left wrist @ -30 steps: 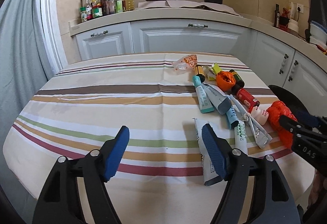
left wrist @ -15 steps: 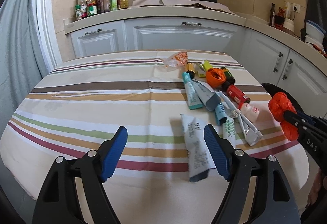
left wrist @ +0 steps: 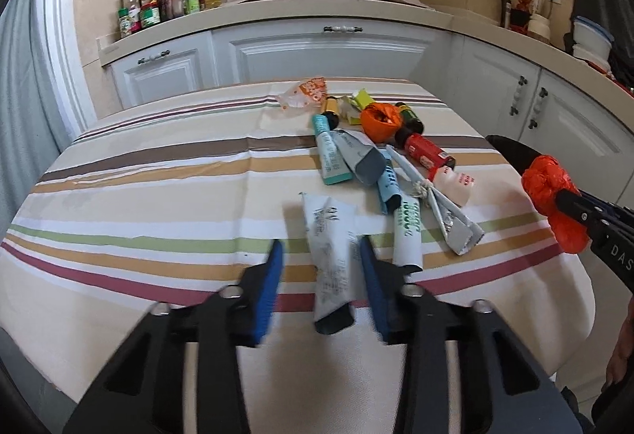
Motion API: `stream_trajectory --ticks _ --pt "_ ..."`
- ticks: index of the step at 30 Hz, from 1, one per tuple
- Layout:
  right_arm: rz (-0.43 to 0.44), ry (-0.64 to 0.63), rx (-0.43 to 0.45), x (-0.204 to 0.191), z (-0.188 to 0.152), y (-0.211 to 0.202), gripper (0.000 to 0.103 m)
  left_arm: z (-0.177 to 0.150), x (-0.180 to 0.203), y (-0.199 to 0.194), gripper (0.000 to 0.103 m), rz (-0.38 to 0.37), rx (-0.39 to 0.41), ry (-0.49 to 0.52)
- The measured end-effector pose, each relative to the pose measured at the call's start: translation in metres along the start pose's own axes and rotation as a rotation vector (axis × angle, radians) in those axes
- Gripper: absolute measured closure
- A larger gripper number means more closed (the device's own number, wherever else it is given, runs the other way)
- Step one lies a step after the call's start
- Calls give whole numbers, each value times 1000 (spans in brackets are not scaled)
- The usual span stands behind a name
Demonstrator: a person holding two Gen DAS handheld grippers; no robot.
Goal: Collect trash
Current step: 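Grasp the orange plastic bag with the right gripper while the left gripper grasps a white tube, then carry the orange bag and white tube over the black bin and release both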
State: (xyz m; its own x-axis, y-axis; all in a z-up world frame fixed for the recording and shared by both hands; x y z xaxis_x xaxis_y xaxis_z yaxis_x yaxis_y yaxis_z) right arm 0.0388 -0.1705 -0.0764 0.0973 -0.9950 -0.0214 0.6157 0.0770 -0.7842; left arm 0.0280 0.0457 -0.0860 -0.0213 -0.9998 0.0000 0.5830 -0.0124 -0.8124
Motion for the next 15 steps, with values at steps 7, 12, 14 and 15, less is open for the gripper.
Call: stream_trajectory --ticks 7,12,14,15 --pt "1 1 5 0 -1 0 85 -4 1 1 89 -26 -2 10" --pt "-8 -4 28 -1 -1 -5 85 0 -7 -6 90 -15 20 -19" --pt "-13 -6 39 -1 0 -7 85 4 -8 -11 90 -9 35 -20" --pt "-14 -5 43 0 1 -9 85 7 -7 -14 90 -6 43 -17"
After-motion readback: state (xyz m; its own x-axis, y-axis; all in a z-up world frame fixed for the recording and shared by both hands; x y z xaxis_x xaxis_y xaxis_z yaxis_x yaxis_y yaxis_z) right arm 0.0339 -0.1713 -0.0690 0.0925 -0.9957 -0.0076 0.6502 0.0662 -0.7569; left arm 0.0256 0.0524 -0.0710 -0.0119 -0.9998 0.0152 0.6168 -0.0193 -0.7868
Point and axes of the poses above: each gripper's, at about its wrist camera, not at the fingertips, and y roughly the way its jaws point, x to its right, z to its top, the point moved 3 cm from there along y, roughly the way its jaws point, and after that the axes turned 13 degrees about -x, right-handed, at the moved point
